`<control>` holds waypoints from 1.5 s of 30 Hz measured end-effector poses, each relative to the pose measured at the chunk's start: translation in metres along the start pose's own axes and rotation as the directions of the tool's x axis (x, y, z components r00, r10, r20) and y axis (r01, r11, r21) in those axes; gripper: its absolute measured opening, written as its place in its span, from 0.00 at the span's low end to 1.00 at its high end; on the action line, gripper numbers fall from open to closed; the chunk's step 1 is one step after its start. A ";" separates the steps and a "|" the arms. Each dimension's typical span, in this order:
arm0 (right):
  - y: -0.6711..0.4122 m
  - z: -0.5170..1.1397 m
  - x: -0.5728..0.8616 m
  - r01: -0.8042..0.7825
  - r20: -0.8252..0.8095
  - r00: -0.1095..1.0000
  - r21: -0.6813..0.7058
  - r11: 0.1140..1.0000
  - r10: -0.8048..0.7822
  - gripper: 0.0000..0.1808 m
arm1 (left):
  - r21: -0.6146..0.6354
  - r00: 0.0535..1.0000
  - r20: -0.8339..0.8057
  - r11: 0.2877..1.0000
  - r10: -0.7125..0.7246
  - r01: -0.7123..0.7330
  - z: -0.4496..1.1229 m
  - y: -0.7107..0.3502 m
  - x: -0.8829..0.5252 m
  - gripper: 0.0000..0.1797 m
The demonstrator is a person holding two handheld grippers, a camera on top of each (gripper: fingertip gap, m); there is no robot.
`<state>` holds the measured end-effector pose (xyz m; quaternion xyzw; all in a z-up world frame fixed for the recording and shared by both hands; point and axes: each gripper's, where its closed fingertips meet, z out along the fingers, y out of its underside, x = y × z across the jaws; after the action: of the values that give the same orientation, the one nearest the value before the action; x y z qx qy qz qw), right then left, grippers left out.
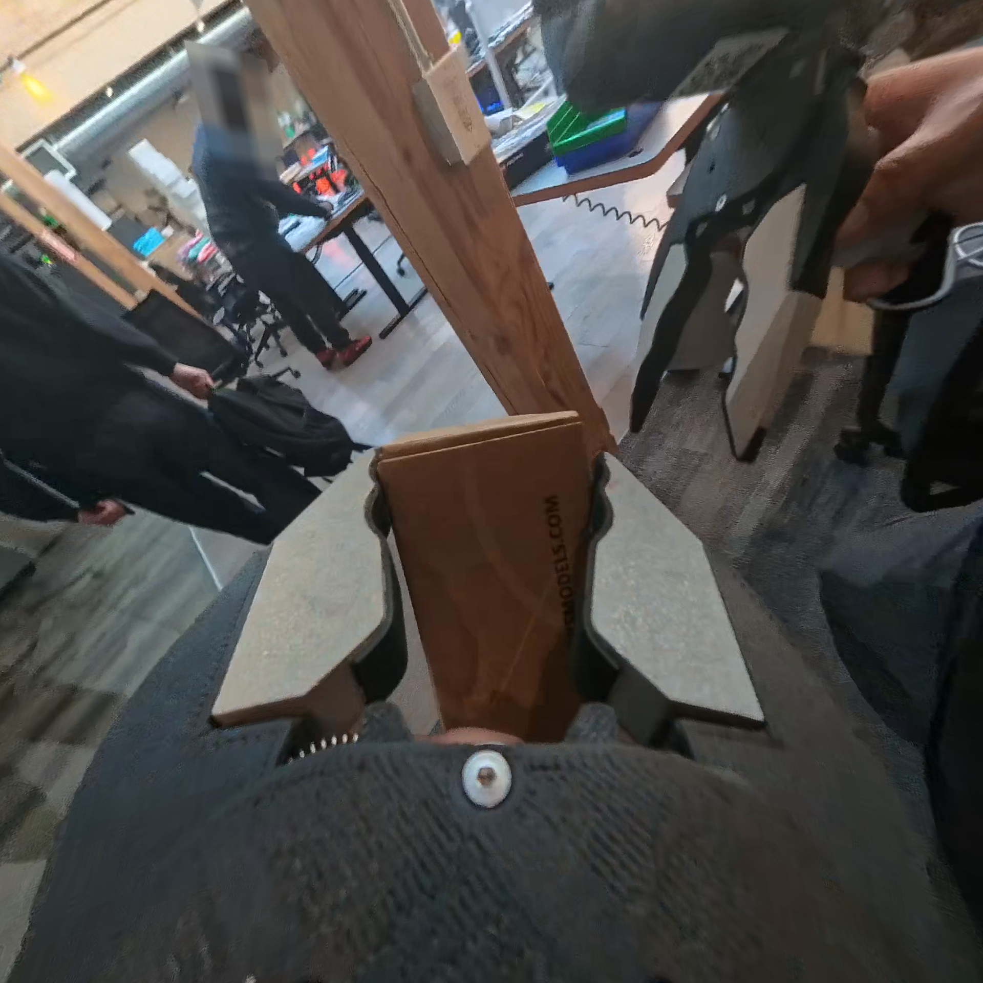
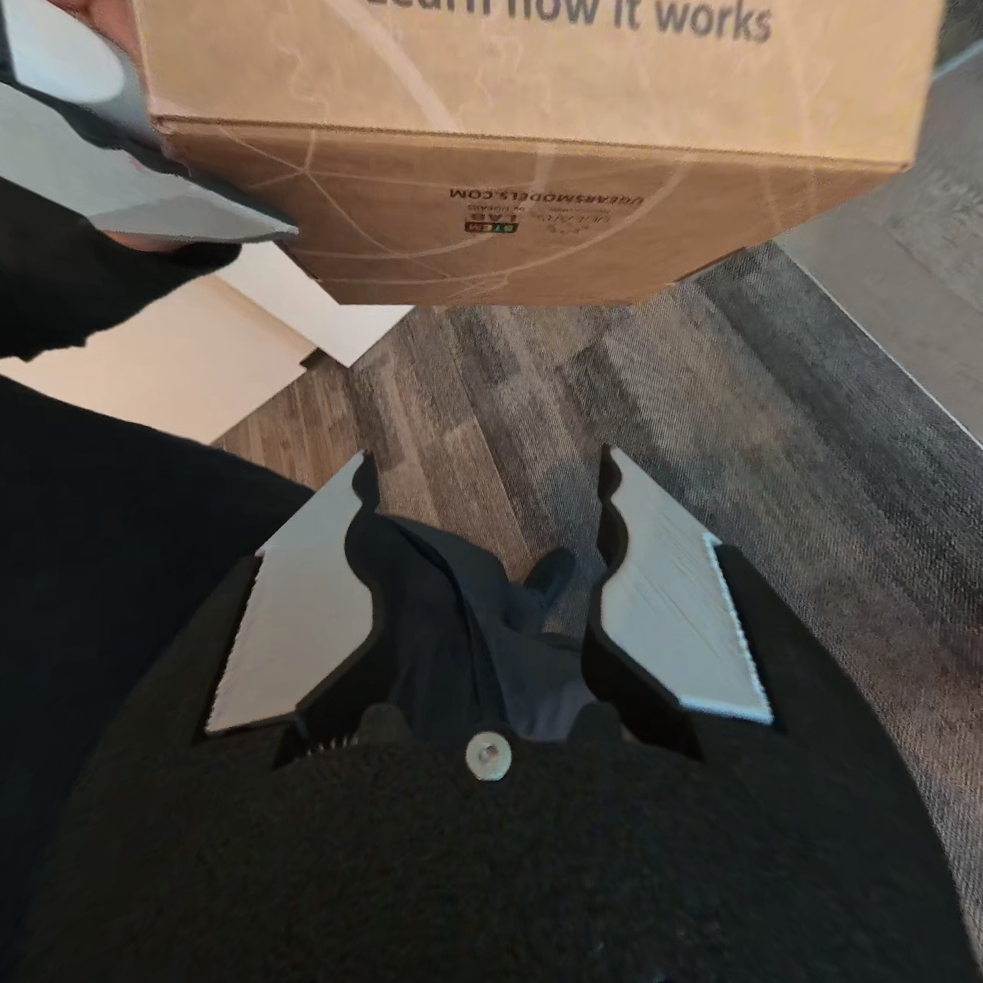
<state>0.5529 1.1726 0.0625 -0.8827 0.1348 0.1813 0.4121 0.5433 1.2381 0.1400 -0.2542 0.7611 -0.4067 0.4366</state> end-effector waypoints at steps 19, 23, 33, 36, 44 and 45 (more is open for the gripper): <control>-0.262 0.045 0.391 0.023 0.012 1.000 0.045 0.999 -0.023 0.45 | -0.097 0.997 -0.073 0.994 0.036 -0.043 0.320 0.069 -0.295 0.42; -0.309 0.014 0.474 0.023 -0.077 0.997 0.087 0.996 -0.017 0.44 | -0.037 0.994 -0.103 0.999 0.033 -0.037 0.401 0.058 -0.343 0.42; -0.347 -0.008 0.681 -0.259 -0.234 0.919 0.250 0.933 0.318 0.43 | 0.129 0.941 -0.322 0.990 0.099 -0.059 0.616 0.060 -0.435 0.42; -0.355 -0.022 0.745 -0.324 -0.298 0.864 0.285 0.902 0.405 0.43 | 0.198 0.906 -0.405 0.979 0.122 -0.044 0.682 0.059 -0.462 0.42; -0.387 -0.075 0.877 -0.480 -0.356 0.665 0.470 0.741 0.657 0.43 | 0.362 0.739 -0.598 0.927 0.311 -0.097 0.846 0.016 -0.531 0.42; -0.392 -0.085 0.889 -0.475 -0.357 0.649 0.500 0.724 0.672 0.42 | 0.377 0.719 -0.614 0.921 0.327 -0.097 0.867 0.007 -0.534 0.42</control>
<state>1.5210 1.2729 -0.0043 -0.7141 0.5480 0.0331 0.4344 1.5598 1.2938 0.1288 0.0716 0.8146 -0.5338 0.2153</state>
